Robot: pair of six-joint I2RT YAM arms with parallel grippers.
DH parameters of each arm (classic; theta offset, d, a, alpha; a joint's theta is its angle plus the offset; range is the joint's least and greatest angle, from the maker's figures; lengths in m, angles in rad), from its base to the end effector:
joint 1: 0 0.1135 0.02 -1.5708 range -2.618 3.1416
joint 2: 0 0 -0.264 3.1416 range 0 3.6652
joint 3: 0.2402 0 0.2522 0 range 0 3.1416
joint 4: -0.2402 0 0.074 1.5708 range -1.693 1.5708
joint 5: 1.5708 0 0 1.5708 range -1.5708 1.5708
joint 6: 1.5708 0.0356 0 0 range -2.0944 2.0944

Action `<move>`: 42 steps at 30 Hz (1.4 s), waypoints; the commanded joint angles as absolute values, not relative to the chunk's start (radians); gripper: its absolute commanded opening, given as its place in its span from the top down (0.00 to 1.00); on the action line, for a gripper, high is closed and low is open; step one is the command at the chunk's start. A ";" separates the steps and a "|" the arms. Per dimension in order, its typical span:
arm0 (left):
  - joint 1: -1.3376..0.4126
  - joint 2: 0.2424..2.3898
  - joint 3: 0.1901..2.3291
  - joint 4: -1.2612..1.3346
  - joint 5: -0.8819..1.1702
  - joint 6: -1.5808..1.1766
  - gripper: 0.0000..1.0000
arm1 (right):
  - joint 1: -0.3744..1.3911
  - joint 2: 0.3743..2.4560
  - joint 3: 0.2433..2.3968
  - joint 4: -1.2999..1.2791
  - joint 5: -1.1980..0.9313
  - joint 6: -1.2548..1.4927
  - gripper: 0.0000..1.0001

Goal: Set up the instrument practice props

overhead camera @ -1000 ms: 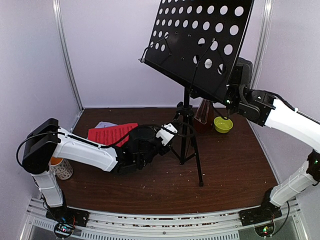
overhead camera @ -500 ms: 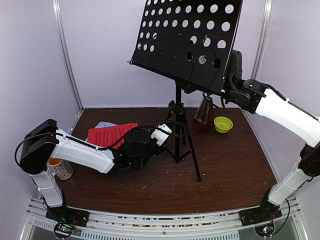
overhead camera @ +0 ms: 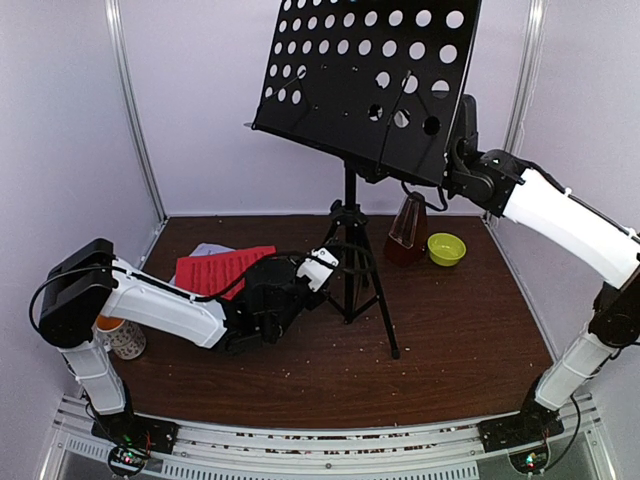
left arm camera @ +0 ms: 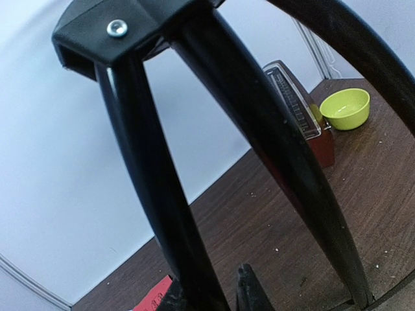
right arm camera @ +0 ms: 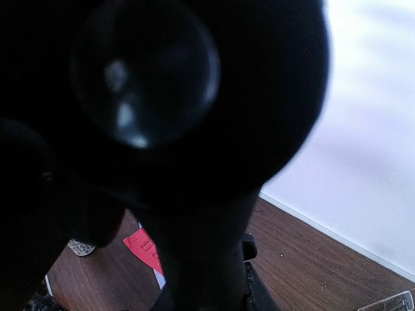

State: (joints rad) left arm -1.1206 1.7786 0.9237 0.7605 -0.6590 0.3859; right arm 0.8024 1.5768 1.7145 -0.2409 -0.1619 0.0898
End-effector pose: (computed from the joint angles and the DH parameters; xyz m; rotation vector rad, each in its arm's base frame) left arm 0.1859 -0.3346 0.2167 0.7181 1.4804 -0.0119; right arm 0.2492 0.2661 0.4593 -0.7232 1.5798 0.8010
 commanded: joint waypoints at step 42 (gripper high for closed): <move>-1.170 1.800 0.913 0.578 -0.604 0.429 0.90 | 0.768 1.072 0.802 0.305 -0.117 0.287 0.06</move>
State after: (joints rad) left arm -1.1419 1.7977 0.9558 0.7090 -0.6518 0.3668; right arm 0.7868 1.1416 0.8673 0.3283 -0.1867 0.2787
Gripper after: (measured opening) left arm 0.179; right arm 0.936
